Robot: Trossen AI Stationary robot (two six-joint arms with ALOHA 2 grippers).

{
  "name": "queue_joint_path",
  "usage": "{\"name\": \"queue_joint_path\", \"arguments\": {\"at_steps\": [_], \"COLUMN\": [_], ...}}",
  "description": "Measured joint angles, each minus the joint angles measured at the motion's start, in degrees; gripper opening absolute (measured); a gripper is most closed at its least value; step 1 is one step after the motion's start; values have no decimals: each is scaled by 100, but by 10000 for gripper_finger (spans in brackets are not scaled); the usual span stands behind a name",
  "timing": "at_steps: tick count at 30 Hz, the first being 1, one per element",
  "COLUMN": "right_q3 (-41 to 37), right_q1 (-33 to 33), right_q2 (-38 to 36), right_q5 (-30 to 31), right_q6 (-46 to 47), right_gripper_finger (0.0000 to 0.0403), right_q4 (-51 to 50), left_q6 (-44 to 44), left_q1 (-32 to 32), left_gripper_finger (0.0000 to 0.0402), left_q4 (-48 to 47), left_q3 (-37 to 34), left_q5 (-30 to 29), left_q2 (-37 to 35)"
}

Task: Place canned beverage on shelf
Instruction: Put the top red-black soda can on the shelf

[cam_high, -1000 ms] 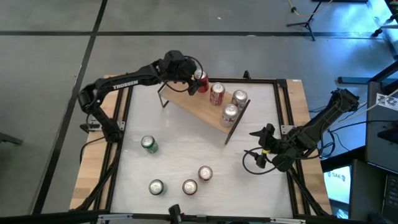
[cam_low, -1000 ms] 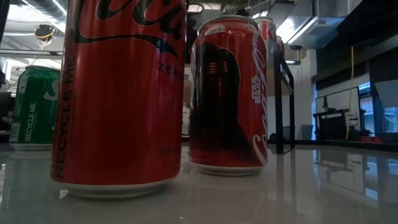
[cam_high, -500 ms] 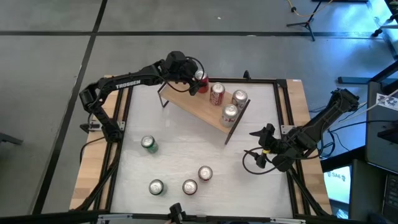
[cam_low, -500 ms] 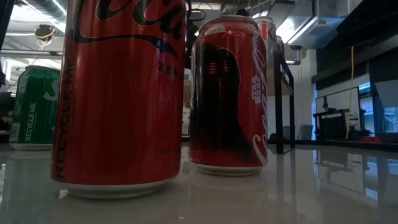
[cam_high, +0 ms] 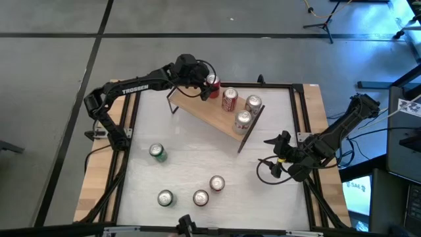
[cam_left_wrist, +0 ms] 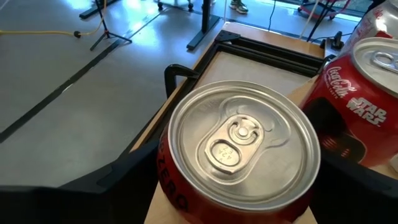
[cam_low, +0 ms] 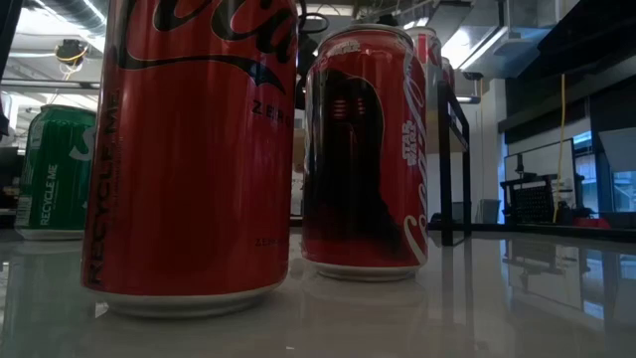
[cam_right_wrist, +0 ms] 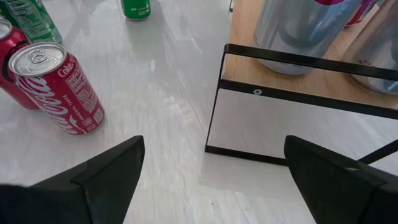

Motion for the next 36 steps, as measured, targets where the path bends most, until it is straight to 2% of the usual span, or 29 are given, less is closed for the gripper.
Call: {"name": "queue_joint_path", "arguments": {"at_steps": [22, 27, 29, 36], "right_q3": [0, 0, 0, 0], "right_q1": [0, 0, 0, 0], "right_q2": [0, 0, 0, 0], "right_q5": [-7, -7, -7, -19], "right_q6": [0, 0, 0, 0], "right_gripper_finger": [381, 381, 381, 381], "right_q4": [2, 0, 2, 0], "left_q6": [-1, -514, -755, -612], "left_q1": [1, -34, -31, -45], "left_gripper_finger": [337, 337, 337, 337], "left_q4": [-28, -64, -110, -109], "left_q3": [0, 0, 0, 0], "left_q5": [-48, -820, -905, -555], "left_q2": [0, 0, 0, -1]}}
